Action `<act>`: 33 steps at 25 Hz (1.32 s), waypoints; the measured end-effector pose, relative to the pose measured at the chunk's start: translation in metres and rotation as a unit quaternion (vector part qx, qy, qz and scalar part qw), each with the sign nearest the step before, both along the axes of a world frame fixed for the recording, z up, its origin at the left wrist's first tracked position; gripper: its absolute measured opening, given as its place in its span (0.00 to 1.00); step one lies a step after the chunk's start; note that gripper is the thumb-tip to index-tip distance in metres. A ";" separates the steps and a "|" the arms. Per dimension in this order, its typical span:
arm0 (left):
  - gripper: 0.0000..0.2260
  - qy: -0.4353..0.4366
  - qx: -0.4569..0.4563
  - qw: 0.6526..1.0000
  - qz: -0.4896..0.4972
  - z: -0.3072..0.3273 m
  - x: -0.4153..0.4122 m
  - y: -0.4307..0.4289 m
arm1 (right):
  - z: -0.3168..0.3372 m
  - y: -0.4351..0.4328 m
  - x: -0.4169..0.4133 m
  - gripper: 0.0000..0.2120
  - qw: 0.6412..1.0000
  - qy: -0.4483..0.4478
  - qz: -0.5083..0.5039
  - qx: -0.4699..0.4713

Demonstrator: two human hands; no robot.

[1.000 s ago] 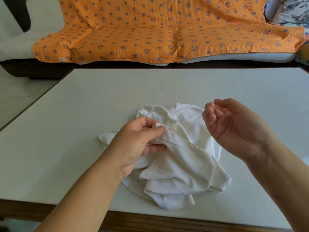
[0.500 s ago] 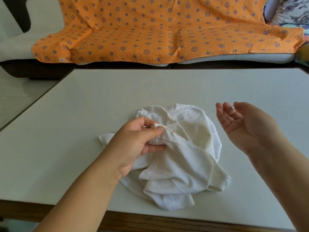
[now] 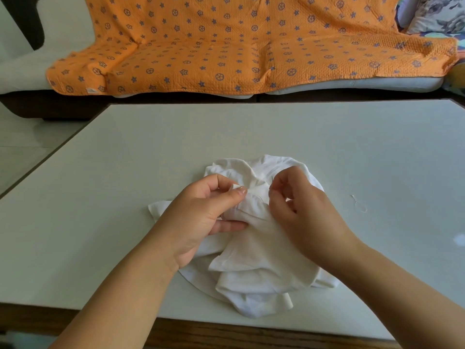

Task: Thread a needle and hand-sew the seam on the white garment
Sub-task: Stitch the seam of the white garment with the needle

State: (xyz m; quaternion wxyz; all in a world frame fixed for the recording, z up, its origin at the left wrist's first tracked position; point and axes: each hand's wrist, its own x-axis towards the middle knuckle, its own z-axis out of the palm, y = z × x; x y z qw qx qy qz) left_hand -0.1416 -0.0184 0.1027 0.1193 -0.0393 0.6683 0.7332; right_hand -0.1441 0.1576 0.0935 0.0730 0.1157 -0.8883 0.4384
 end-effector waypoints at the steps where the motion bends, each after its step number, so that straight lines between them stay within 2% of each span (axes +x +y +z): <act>1: 0.03 0.005 -0.010 1.000 0.009 0.000 0.000 -0.001 | 0.000 0.001 0.000 0.02 1.000 0.011 0.001 0.009; 5: 0.05 0.045 -0.084 0.992 0.083 -0.007 -0.001 -0.001 | -0.002 0.007 -0.002 0.04 0.989 0.047 -0.026 0.139; 7: 0.06 0.050 -0.114 0.987 0.100 -0.012 0.001 0.002 | -0.006 0.009 -0.004 0.05 0.986 0.038 -0.042 0.156; 9: 0.06 0.040 -0.110 0.988 0.097 -0.014 0.001 0.003 | -0.006 0.009 -0.005 0.07 0.995 0.011 -0.050 0.090; 12: 0.05 0.010 -0.045 0.997 0.059 -0.010 0.001 0.002 | -0.003 0.008 -0.003 0.10 0.999 -0.006 -0.051 -0.006; 14: 0.03 -0.003 -0.004 0.999 0.040 -0.008 0.001 0.003 | -0.003 0.009 -0.001 0.08 0.999 -0.012 -0.040 -0.011; 17: 0.01 0.002 0.009 0.999 0.036 -0.006 0.004 0.008 | -0.002 0.007 0.001 0.05 0.998 -0.038 -0.022 -0.043; 20: 0.06 0.002 0.028 0.999 0.033 -0.005 0.005 0.008 | -0.002 0.006 0.002 0.04 0.999 -0.034 0.002 -0.042; 24: 0.08 0.049 -0.068 0.994 0.065 -0.012 0.004 0.007 | -0.003 0.010 0.003 0.05 1.000 0.020 0.008 0.007; 27: 0.05 0.067 -0.129 0.985 0.088 -0.013 0.003 0.004 | -0.002 0.012 0.004 0.10 0.999 0.043 0.010 0.014; 31: 0.10 0.054 -0.230 0.971 0.043 -0.006 0.006 0.006 | -0.001 0.012 0.006 0.09 0.998 0.054 0.030 0.000; 33: 0.12 0.035 -0.242 0.969 0.025 -0.003 0.007 0.009 | 0.000 0.011 0.007 0.09 0.997 0.058 0.040 -0.009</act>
